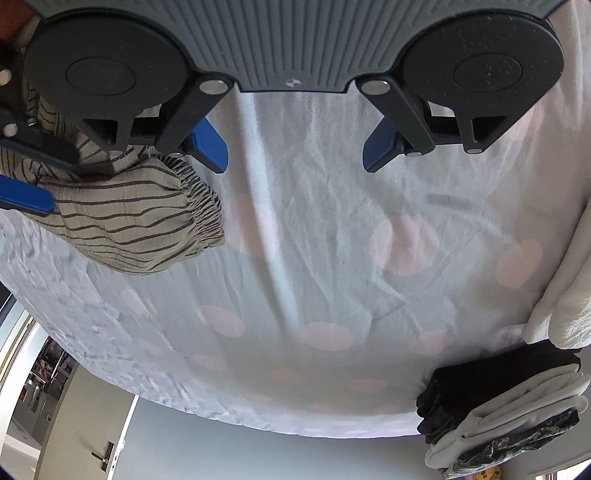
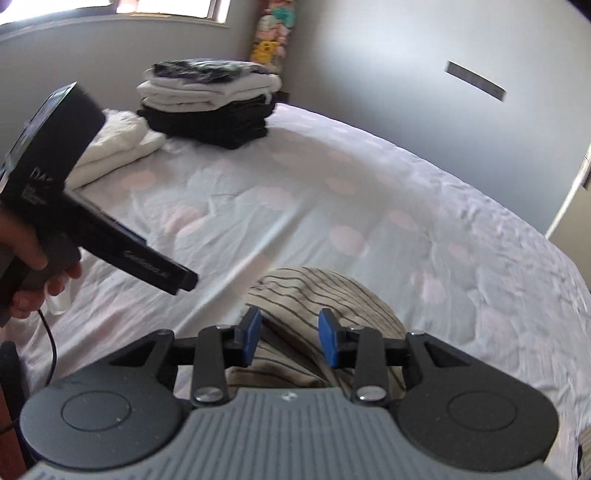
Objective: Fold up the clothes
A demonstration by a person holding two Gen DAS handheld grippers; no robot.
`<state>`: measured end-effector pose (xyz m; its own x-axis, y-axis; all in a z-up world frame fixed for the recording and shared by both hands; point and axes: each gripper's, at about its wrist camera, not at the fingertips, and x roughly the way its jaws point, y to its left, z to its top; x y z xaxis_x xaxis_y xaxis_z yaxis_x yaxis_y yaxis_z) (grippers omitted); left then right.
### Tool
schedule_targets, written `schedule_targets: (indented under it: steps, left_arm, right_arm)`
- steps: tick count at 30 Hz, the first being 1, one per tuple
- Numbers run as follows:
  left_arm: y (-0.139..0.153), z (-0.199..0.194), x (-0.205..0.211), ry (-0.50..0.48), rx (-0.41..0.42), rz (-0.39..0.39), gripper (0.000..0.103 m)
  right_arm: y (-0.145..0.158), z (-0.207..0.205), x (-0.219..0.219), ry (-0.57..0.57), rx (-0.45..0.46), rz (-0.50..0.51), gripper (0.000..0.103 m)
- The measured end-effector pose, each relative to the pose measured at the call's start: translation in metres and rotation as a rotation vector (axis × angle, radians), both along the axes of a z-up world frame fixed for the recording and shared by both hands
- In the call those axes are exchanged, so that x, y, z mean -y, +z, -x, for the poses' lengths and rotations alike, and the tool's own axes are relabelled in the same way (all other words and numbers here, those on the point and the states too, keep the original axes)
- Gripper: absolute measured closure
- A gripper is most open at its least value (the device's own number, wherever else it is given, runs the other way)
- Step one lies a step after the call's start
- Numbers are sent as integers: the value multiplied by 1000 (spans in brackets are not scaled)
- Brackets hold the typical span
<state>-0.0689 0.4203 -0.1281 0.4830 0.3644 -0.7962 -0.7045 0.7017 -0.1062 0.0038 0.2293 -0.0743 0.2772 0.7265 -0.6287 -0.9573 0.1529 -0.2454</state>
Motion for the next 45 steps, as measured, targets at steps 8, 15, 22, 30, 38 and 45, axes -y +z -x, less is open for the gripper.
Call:
schedule_targets:
  steps: [8, 15, 22, 30, 38, 45]
  left_arm:
    - [-11, -3, -10, -9, -5, 44, 8]
    - [-8, -9, -1, -74, 6, 21, 8]
    - [5, -20, 26, -192, 39, -48, 8]
    - [8, -41, 67, -356, 39, -115, 8]
    - [11, -64, 109, -487, 77, -189, 9]
    - [15, -92, 125, -474, 197, -102, 15]
  right_arm:
    - [-35, -7, -45, 17, 102, 96, 57]
    - [-20, -49, -20, -132, 8, 31, 96]
    - [12, -91, 59, -368, -100, -36, 96]
    - [0, -135, 136, -620, -309, 39, 96]
    - [-9, -143, 142, -631, -406, 78, 89]
    - [-7, -133, 134, -572, -375, 104, 87]
